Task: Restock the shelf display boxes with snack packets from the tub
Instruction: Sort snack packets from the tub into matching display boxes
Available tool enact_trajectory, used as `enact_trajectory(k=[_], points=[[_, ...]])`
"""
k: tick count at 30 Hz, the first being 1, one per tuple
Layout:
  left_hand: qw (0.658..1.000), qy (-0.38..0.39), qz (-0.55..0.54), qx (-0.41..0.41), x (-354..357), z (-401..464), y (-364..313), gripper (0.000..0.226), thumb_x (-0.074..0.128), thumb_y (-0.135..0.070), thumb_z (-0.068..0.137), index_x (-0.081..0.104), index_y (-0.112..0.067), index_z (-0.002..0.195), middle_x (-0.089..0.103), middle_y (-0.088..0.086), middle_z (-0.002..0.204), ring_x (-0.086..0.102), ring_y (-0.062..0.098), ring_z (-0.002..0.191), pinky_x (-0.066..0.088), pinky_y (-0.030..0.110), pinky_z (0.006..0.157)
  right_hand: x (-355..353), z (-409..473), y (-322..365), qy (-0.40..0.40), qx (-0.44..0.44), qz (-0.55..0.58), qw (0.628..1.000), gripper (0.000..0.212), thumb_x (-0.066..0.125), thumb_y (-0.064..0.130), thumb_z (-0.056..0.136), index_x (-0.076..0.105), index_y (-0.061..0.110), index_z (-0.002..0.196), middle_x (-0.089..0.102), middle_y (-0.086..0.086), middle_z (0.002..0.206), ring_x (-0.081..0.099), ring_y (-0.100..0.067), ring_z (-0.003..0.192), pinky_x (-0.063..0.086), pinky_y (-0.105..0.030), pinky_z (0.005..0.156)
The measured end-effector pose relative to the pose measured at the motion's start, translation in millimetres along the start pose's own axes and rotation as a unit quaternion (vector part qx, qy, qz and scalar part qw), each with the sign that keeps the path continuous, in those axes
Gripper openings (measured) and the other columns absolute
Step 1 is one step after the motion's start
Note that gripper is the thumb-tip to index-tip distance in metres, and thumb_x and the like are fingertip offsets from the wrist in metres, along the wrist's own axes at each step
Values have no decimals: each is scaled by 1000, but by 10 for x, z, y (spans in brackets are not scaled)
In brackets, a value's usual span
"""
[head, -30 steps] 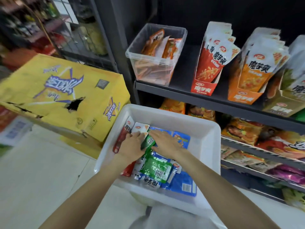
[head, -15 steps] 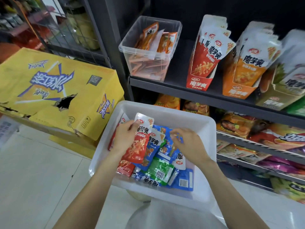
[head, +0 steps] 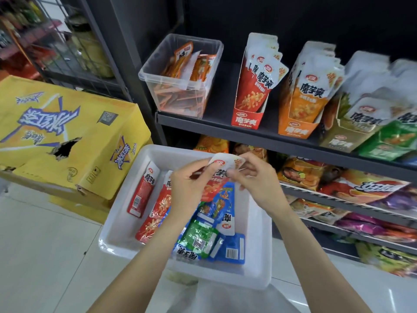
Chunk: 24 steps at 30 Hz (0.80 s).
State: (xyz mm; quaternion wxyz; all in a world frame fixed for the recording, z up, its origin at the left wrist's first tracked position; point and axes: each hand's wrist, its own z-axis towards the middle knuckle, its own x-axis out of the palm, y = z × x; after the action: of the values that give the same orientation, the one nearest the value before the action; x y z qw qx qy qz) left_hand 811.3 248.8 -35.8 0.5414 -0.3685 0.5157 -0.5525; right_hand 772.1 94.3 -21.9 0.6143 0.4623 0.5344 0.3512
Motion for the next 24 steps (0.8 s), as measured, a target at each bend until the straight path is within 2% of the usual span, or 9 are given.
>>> enact_trajectory(k=[3, 6, 9, 11, 13, 15, 18, 21, 24], points=[[1000, 15, 7, 15, 110, 240, -173, 19, 69, -24, 83, 66, -34, 99, 70, -18, 88, 66, -1, 86, 52, 15, 72, -266, 78, 101, -79, -46, -30, 995, 14, 64, 13, 90, 55, 21, 82, 69, 4, 79, 68, -5, 68, 51, -20, 53], [997, 1, 44, 57, 202, 613, -170, 20, 66, -22, 87, 65, -24, 107, 68, -16, 92, 63, -4, 88, 48, 10, 75, -620, 215, 256, -231, -79, -29, 969, 9, 58, 19, 94, 51, 18, 89, 68, 2, 79, 68, -5, 65, 53, -22, 52], [980, 21, 153, 127, 329, 976, -74, 25, 59, -26, 93, 65, -19, 117, 67, -9, 109, 60, 1, 98, 47, 14, 83, -885, 441, 451, -363, -141, -29, 921, 15, 56, 26, 96, 45, 29, 86, 66, 7, 73, 68, -5, 62, 54, -23, 56], [949, 44, 251, 184, 432, 1174, 4, 31, 57, -25, 94, 61, -17, 123, 63, -2, 120, 56, 10, 110, 39, 16, 92, -964, 689, 553, -402, -164, -56, 899, 14, 56, 27, 96, 45, 25, 87, 62, 12, 73, 66, 1, 61, 51, -16, 55], [921, 72, 317, 213, 538, 1304, 68, 35, 57, -23, 93, 58, -15, 127, 59, 2, 127, 51, 16, 118, 37, 21, 97, -979, 988, 591, -401, -163, -124, 893, 12, 54, 27, 96, 50, 16, 93, 62, 11, 75, 64, 1, 62, 49, -16, 56], [903, 82, 356, 225, 615, 1353, 123, 35, 59, -23, 91, 59, -13, 125, 54, 3, 130, 49, 20, 119, 44, 30, 96, -952, 1276, 554, -367, -140, -220, 893, 18, 52, 27, 96, 56, 10, 101, 66, -1, 78, 62, -10, 65, 41, -21, 58], [898, 85, 372, 221, 648, 1344, 173, 34, 62, -23, 90, 61, -12, 122, 49, 4, 134, 47, 20, 120, 47, 30, 91, -862, 1574, 436, -314, -120, -296, 894, 18, 53, 22, 94, 58, 7, 104, 66, -9, 75, 62, -21, 65, 38, -27, 53], [901, 92, 363, 218, 629, 1348, 182, 35, 61, -22, 91, 60, -11, 124, 47, 5, 136, 46, 19, 123, 47, 31, 92, -776, 1645, 334, -292, -105, -281, 908, 28, 58, 15, 91, 56, 9, 118, 66, -7, 90, 64, -20, 77, 49, -27, 67], [903, 109, 356, 214, 585, 1355, 170, 37, 61, -20, 91, 58, -12, 127, 48, 4, 137, 44, 19, 125, 46, 32, 95, -690, 1509, 235, -319, -132, -237, 908, 35, 59, 9, 88, 55, 11, 123, 57, -8, 115, 65, -20, 87, 54, -32, 78]])
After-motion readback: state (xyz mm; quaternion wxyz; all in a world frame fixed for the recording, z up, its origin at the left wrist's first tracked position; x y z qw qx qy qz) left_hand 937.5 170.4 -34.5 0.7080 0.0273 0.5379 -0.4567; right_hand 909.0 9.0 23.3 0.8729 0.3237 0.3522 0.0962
